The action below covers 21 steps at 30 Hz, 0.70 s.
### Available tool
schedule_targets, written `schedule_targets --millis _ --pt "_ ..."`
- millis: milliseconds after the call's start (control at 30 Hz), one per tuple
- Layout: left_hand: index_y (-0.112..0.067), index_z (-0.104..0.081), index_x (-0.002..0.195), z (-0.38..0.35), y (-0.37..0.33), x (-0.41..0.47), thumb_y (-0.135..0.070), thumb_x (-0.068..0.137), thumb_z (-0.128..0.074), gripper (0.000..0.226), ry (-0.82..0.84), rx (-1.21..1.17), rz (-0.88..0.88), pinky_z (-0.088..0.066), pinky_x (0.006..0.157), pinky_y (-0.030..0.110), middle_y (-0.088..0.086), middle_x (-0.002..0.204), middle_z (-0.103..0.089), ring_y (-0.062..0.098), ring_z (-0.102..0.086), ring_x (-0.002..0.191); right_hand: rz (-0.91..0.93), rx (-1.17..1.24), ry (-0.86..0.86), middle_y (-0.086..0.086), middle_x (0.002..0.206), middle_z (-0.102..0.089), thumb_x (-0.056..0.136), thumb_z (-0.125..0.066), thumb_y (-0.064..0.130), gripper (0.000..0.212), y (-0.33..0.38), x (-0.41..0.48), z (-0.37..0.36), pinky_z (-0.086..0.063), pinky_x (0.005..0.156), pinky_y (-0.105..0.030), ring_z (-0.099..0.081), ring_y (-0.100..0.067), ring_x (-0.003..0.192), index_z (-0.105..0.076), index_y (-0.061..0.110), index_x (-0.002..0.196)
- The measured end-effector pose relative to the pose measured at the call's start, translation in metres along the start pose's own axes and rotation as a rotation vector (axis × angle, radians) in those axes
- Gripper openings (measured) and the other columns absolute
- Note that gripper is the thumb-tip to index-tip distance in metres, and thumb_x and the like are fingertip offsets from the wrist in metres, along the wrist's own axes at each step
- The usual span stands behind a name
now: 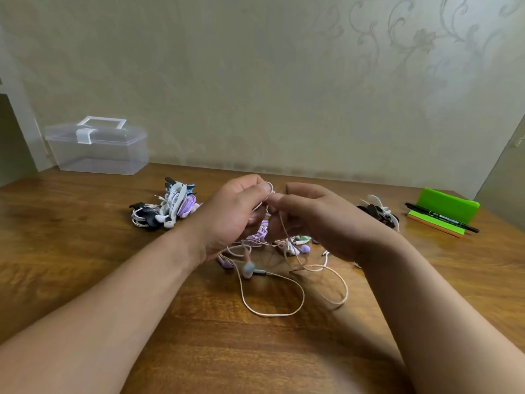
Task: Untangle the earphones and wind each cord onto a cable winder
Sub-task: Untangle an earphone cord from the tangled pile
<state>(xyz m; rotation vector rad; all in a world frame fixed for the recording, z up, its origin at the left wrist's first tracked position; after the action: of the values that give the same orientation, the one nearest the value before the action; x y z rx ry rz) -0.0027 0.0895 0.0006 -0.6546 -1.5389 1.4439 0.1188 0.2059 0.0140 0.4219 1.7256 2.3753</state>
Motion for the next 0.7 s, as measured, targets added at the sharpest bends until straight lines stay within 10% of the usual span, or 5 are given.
schedule_targets --millis 233,400,600,700 --pt "-0.007 -0.059 0.104 0.011 -0.004 0.003 -0.019 0.112 -0.035 0.028 -0.154 -0.212 -0.068 -0.021 0.036 0.021 0.012 0.084 -0.074 0.019 -0.051 0.04 0.07 0.313 -0.37 0.003 0.057 -0.035 0.099 -0.057 0.017 0.035 0.003 0.007 0.015 -0.039 0.06 -0.035 -0.041 -0.016 0.052 -0.049 0.019 0.066" --pt "-0.015 -0.053 0.097 0.009 -0.004 0.003 -0.024 0.109 -0.035 0.024 -0.067 -0.339 0.006 -0.016 0.038 0.021 0.017 0.087 -0.074 0.018 -0.048 0.038 0.119 0.588 -0.466 -0.001 0.074 -0.066 0.099 -0.057 0.013 0.022 0.004 0.005 0.02 -0.039 0.057 -0.025 -0.057 -0.012 0.066 -0.061 0.018 0.077" --pt "-0.018 -0.042 0.074 0.016 -0.003 0.008 -0.02 0.103 -0.037 0.029 -0.143 -0.56 -0.049 -0.048 0.081 0.038 0.023 0.112 -0.074 0.03 -0.071 0.106 0.111 0.816 -0.484 0.005 0.057 -0.045 0.1 -0.053 0.016 0.026 0.009 0.004 0.028 -0.015 0.041 -0.02 -0.031 -0.007 0.043 -0.045 0.022 0.076" --pt "-0.018 -0.039 0.069 0.024 -0.008 0.007 -0.02 0.1 -0.036 0.031 -0.149 -0.847 -0.042 -0.051 0.095 0.046 0.013 0.079 -0.07 0.035 -0.074 0.09 0.075 0.688 -0.515 0.005 0.054 -0.034 0.099 -0.057 0.016 0.031 0.0 0.007 0.03 -0.012 0.041 -0.023 -0.021 -0.008 0.043 -0.039 0.025 0.076"
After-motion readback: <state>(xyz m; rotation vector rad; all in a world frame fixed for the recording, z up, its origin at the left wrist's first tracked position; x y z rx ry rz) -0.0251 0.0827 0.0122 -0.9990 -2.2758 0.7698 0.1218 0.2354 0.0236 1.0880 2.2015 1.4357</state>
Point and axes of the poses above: each hand's wrist, its own x-axis towards the middle knuckle, its own z-axis out of the back of the hand, y = z × x, the point moved 2 cm from there along x, towards the middle knuckle
